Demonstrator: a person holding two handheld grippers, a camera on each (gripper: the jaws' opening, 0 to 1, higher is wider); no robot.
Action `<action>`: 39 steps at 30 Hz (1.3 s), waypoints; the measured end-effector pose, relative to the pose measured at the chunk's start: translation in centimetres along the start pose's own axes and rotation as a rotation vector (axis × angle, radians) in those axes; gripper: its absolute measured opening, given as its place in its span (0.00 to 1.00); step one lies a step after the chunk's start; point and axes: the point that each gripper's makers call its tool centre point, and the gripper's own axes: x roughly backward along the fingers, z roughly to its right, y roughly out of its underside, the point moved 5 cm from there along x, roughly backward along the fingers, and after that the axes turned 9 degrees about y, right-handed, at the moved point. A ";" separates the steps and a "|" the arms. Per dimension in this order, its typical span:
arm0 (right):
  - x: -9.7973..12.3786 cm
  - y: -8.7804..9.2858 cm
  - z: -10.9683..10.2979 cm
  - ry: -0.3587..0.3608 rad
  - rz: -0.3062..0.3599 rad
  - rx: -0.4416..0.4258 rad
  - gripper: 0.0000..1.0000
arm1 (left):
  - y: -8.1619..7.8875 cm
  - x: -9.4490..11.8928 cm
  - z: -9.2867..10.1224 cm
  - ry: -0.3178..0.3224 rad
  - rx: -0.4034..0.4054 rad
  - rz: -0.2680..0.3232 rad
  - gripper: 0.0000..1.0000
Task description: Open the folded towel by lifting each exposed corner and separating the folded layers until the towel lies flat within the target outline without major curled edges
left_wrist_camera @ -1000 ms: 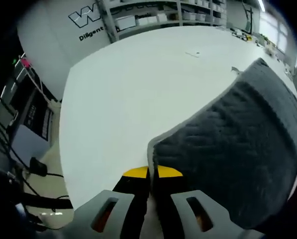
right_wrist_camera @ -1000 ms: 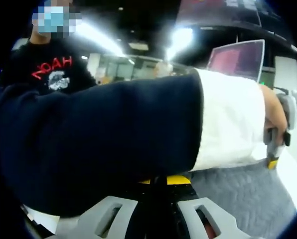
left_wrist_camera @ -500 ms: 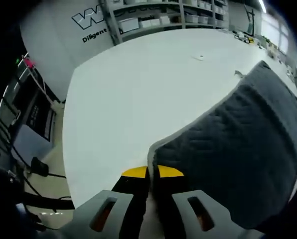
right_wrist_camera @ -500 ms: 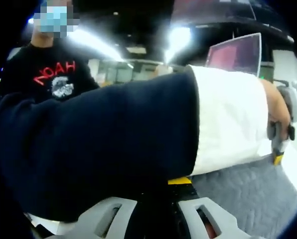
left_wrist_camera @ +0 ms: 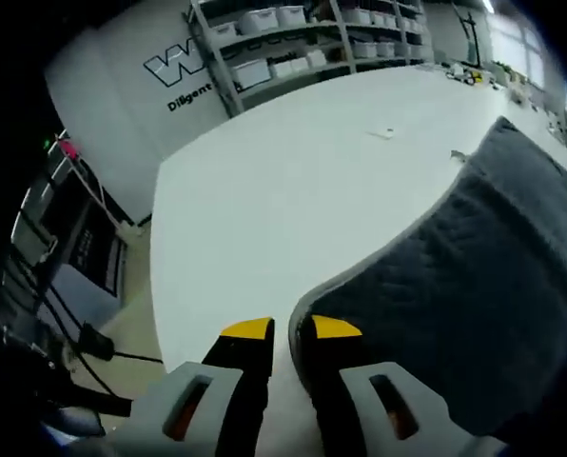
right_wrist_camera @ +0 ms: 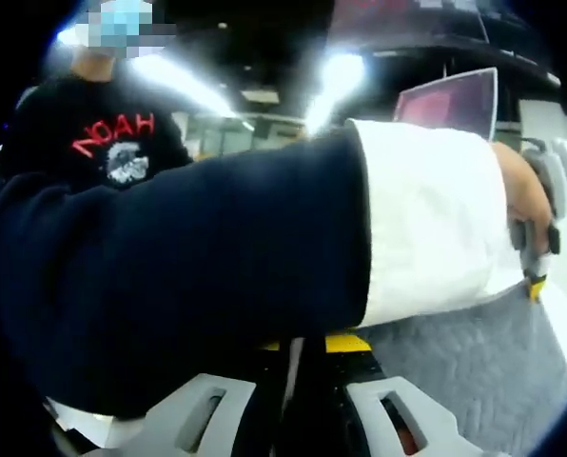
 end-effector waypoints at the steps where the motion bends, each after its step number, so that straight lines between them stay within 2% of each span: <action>1: 0.0 0.0 0.0 0.002 0.003 0.006 0.07 | -0.1 0.2 0.0 0.006 0.004 0.009 0.14; 4: 0.1 0.0 0.0 0.007 0.001 0.022 0.07 | -0.6 1.1 0.0 0.024 0.004 0.039 0.15; 6: 0.2 0.1 0.0 0.006 0.001 0.023 0.07 | -1.1 1.6 0.3 0.043 -0.031 0.072 0.16; 13: 0.4 0.2 -0.1 -0.002 0.003 0.019 0.07 | -2.0 6.3 1.0 0.081 -0.021 0.173 0.20; 18: 0.3 0.2 -0.2 -0.001 0.009 0.017 0.07 | -1.2 8.2 0.7 0.116 0.011 0.235 0.22; 21: 0.0 0.1 -0.4 -0.002 0.007 0.017 0.07 | -0.7 8.1 0.2 0.127 0.028 0.258 0.22; 23: -0.2 0.0 -0.3 0.003 0.006 0.032 0.07 | -0.4 7.5 0.3 0.134 0.007 0.262 0.22; 25: -0.1 0.0 -0.4 0.006 0.006 0.043 0.07 | -0.7 7.0 0.0 0.104 -0.033 0.269 0.22; 27: -0.1 -0.1 -0.2 0.008 0.003 0.049 0.07 | -1.0 6.9 -0.1 0.084 -0.033 0.275 0.21; 31: 0.1 0.0 0.2 0.028 -0.007 0.077 0.08 | -1.6 7.5 -0.1 0.082 -0.043 0.319 0.21; 34: 0.5 -0.4 0.4 0.044 0.010 0.083 0.07 | -1.6 7.7 -0.1 0.084 -0.043 0.317 0.21; 39: 1.2 -1.3 0.8 0.028 0.052 0.062 0.08 | -1.8 8.6 0.6 0.105 -0.045 0.328 0.21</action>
